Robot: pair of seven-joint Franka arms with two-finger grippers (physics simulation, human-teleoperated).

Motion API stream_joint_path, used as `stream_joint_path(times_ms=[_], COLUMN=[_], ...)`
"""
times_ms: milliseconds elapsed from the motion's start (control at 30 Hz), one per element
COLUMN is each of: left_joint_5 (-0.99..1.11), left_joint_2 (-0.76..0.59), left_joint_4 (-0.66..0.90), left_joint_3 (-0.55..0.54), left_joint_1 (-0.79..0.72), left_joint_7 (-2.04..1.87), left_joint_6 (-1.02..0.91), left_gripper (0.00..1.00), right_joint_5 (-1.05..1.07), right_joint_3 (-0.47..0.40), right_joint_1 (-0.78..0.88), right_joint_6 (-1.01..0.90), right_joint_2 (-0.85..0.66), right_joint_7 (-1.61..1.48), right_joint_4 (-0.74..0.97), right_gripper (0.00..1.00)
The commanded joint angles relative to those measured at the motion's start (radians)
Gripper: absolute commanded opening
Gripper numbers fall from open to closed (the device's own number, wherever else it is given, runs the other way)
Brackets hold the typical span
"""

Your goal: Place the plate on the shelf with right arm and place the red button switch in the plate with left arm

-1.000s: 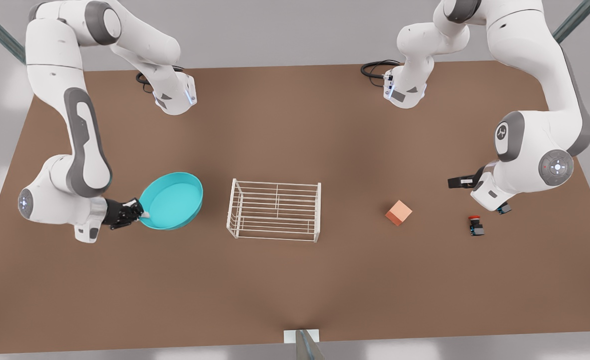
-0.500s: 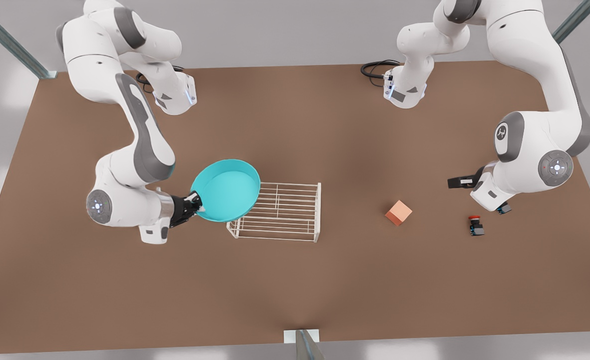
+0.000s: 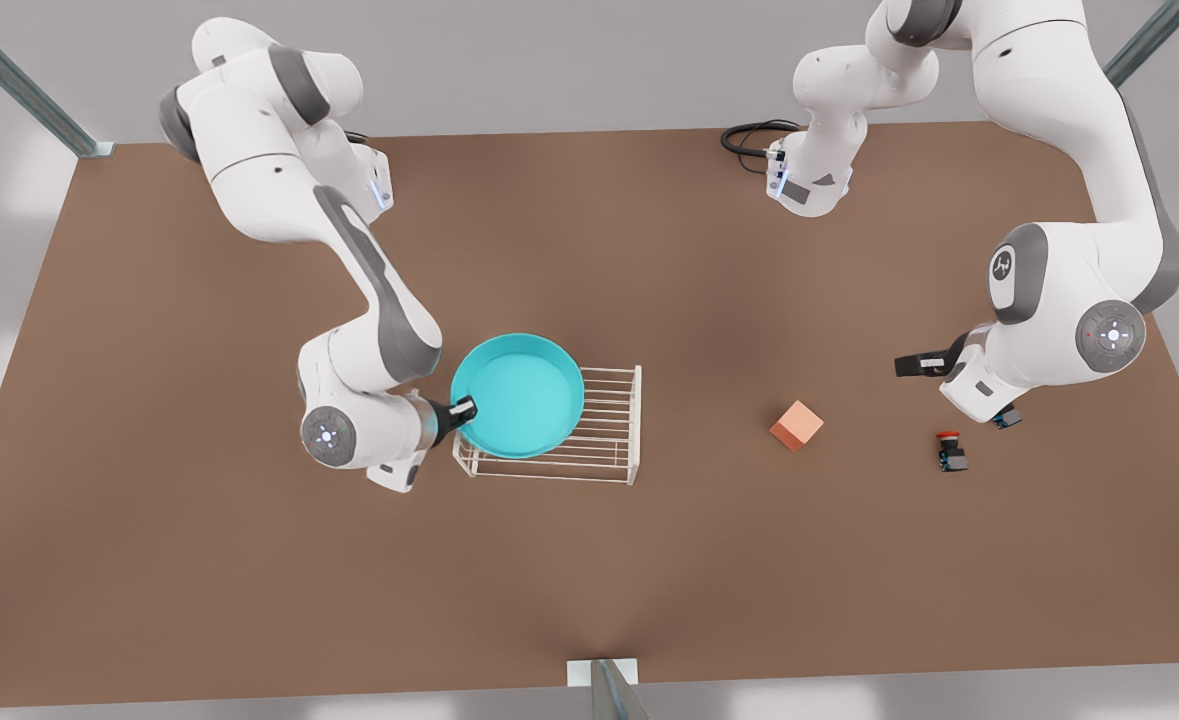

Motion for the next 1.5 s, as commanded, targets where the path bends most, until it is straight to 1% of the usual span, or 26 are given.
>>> stream_joint_path(times_ms=[0,167,200,233,267,333,367,400,433,467,500,533,567,600,633,700,800,867,933,1000,1067,1233,1300,1467], left_joint_5=[0.000,0.001,0.000,0.000,0.000,0.000,0.001,0.004,0.003,0.000,-0.003,-0.006,0.000,0.038,0.035,0.029,0.034,0.041,0.041,0.041,0.090,0.073,0.075,0.083], left_joint_2=[-0.001,-0.001,-0.001,-0.001,-0.001,-0.001,-0.001,0.000,0.000,-0.001,-0.001,-0.001,0.002,0.010,0.066,0.146,0.212,0.224,0.295,0.335,0.355,0.398,0.421,0.422], left_joint_4=[0.000,0.000,0.000,0.000,0.000,0.000,0.002,0.003,0.005,-0.012,-0.024,-0.039,-0.049,-0.070,-0.081,-0.072,-0.067,-0.084,-0.075,-0.075,-0.075,-0.085,-0.090,-0.148], left_joint_3=[0.000,0.000,0.000,0.000,0.000,0.000,0.000,0.000,0.000,0.003,0.007,0.006,0.006,0.003,0.003,0.004,0.004,0.006,0.006,0.006,0.007,0.006,0.007,0.007], left_joint_1=[-0.001,-0.001,-0.001,-0.001,-0.001,0.001,-0.001,-0.004,-0.001,0.005,0.070,0.105,0.102,0.096,0.101,0.122,0.185,0.196,0.209,0.214,0.220,0.223,0.246,0.252], left_joint_7=[0.000,0.000,0.000,0.000,-0.002,0.000,-0.002,-0.002,-0.002,-0.020,-0.023,-0.008,-0.011,-0.008,-0.006,0.003,0.185,0.237,0.264,0.316,0.377,0.377,0.379,0.368], left_joint_6=[0.000,0.000,0.000,0.000,0.000,0.000,0.000,0.004,0.007,0.007,0.022,0.050,0.072,0.133,0.248,0.432,0.529,0.579,0.708,0.789,0.834,0.898,0.901,0.929], left_gripper=[1.00,1.00,1.00,1.00,1.00,1.00,1.00,1.00,1.00,1.00,1.00,1.00,1.00,1.00,1.00,1.00,1.00,1.00,1.00,1.00,1.00,1.00,1.00,1.00], right_joint_5=[0.023,0.041,0.040,0.040,0.041,0.032,0.026,-0.047,-0.256,-0.446,-0.485,-0.473,-0.393,-0.390,-0.384,-0.384,-0.384,-0.385,-0.387,-0.388,-0.388,-0.390,-0.390,-0.390], right_joint_3=[0.001,0.000,0.000,-0.002,-0.005,-0.010,-0.013,-0.007,-0.007,-0.023,-0.046,-0.040,-0.034,-0.034,-0.037,-0.037,-0.037,-0.039,-0.037,-0.037,-0.037,-0.037,-0.037,-0.037], right_joint_1=[0.018,0.053,0.052,0.047,0.031,-0.037,-0.088,-0.132,-0.134,-0.138,-0.190,-0.253,-0.296,-0.324,-0.353,-0.353,-0.355,-0.355,-0.355,-0.353,-0.353,-0.353,-0.353,-0.353], right_joint_6=[0.057,0.104,0.114,0.120,0.120,0.103,0.062,-0.056,-0.159,-0.167,-0.175,-0.173,-0.155,0.067,0.097,0.094,0.094,0.094,0.094,0.094,0.094,0.094,0.094,0.094], right_joint_2=[0.009,0.024,0.023,0.021,0.015,-0.075,-0.163,-0.222,-0.233,-0.235,-0.235,-0.232,-0.219,-0.287,-0.310,-0.308,-0.307,-0.305,-0.305,-0.304,-0.302,-0.302,-0.302,-0.301], right_joint_7=[0.388,0.421,0.417,0.408,0.408,0.362,0.295,0.284,0.205,0.057,0.013,-0.011,-0.018,-0.021,-0.076,-0.078,-0.083,-0.083,-0.083,-0.083,-0.083,-0.083,-0.084,-0.083], right_joint_4=[0.001,0.001,-0.001,-0.004,-0.002,-0.001,0.002,0.125,0.185,0.190,0.188,0.179,0.107,-0.123,-0.169,-0.169,-0.162,-0.160,-0.160,-0.160,-0.160,-0.159,-0.159,-0.157], right_gripper=[0.24,0.25,0.28,0.77,1.00,1.00,1.00,1.00,1.00,1.00,1.00,1.00,1.00,1.00,1.00,1.00,1.00,1.00,1.00,1.00,1.00,1.00,1.00,1.00])
